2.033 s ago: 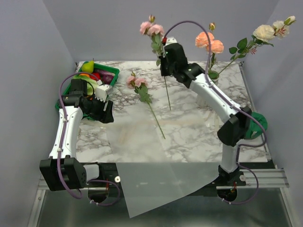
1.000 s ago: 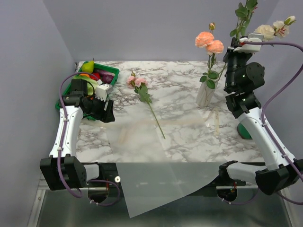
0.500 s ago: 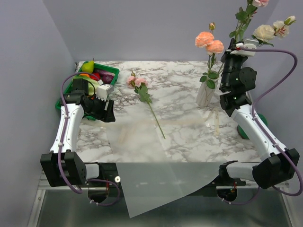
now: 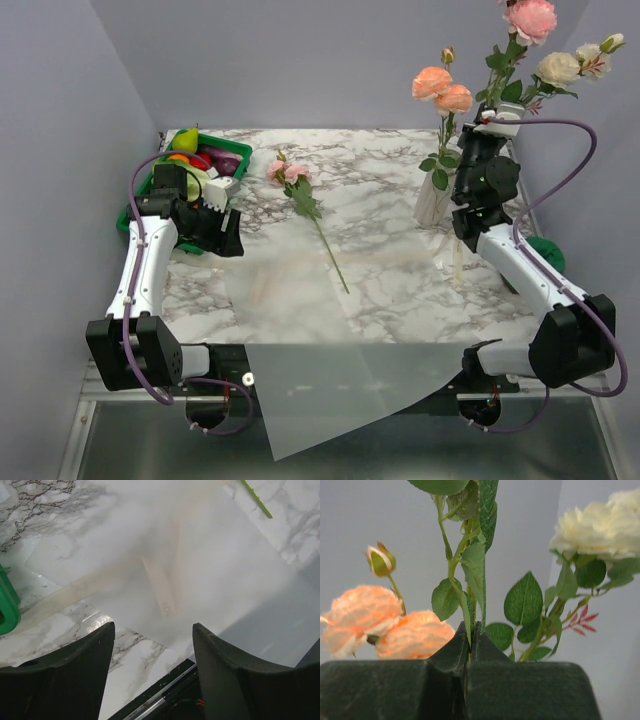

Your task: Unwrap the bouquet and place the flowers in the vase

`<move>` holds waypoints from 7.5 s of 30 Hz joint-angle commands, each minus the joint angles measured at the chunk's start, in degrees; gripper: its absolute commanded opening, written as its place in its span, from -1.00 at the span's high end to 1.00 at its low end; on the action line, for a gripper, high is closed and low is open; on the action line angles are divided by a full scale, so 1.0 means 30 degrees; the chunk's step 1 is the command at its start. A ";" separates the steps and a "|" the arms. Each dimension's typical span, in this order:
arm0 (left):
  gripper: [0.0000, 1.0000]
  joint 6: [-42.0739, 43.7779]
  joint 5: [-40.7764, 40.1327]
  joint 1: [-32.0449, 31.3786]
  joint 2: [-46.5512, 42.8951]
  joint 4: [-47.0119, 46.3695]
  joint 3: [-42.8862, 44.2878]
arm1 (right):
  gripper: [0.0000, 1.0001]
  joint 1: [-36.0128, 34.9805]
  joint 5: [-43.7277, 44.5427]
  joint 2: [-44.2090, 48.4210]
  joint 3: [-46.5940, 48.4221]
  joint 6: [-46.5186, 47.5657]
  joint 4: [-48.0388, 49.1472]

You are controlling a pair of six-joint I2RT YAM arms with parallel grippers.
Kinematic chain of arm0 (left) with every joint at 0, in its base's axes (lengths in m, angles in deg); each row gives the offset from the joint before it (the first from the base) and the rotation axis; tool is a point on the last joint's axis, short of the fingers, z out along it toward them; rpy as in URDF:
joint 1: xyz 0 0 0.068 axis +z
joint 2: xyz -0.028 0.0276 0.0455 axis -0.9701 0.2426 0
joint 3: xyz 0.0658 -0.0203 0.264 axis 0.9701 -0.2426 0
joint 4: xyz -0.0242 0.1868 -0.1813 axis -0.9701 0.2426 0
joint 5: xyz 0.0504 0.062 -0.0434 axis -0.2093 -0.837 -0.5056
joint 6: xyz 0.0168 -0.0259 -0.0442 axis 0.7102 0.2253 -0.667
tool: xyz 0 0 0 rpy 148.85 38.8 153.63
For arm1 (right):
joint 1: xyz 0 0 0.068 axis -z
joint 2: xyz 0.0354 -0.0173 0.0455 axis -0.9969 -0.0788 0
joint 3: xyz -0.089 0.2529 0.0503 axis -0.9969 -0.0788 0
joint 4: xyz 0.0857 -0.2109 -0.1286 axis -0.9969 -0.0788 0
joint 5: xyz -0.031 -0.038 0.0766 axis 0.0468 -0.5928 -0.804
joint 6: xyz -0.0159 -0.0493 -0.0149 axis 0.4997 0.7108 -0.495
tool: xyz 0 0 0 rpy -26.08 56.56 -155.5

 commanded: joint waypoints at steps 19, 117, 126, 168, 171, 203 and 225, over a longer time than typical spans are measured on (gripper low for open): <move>-0.45 0.0037 0.0562 0.0107 -0.0618 0.0163 0.0307 | -0.47 -0.3185 0.1117 0.3764 -0.2313 -0.4034 -0.7160; -0.46 -0.0520 0.0679 0.0195 -0.1147 0.0778 0.1656 | 0.99 -0.6885 -0.3219 0.0596 0.9411 0.0497 -1.0430; -0.46 -0.0285 0.1030 0.0195 -0.0677 0.0837 0.1949 | 0.99 -0.3634 -0.1108 0.2390 0.5011 0.3319 -0.2393; -0.47 0.0037 0.0474 0.0400 0.0231 0.0632 0.1979 | 0.98 -0.0964 -0.0081 -0.0307 0.0761 0.1416 0.1595; -0.47 0.0037 0.0532 0.0430 0.0202 0.0661 0.1919 | 0.58 -0.1022 -0.0314 -0.0073 0.0848 0.0980 0.0631; -0.48 -0.0549 0.1207 0.0430 -0.0677 0.0778 0.1744 | -0.99 -0.3629 0.1971 0.3675 0.7268 -0.4557 -1.9059; -0.63 -0.1457 0.1060 0.0430 -0.1262 0.0105 0.1219 | -1.00 -0.3835 -0.8836 1.0268 0.1207 -0.8485 -2.5040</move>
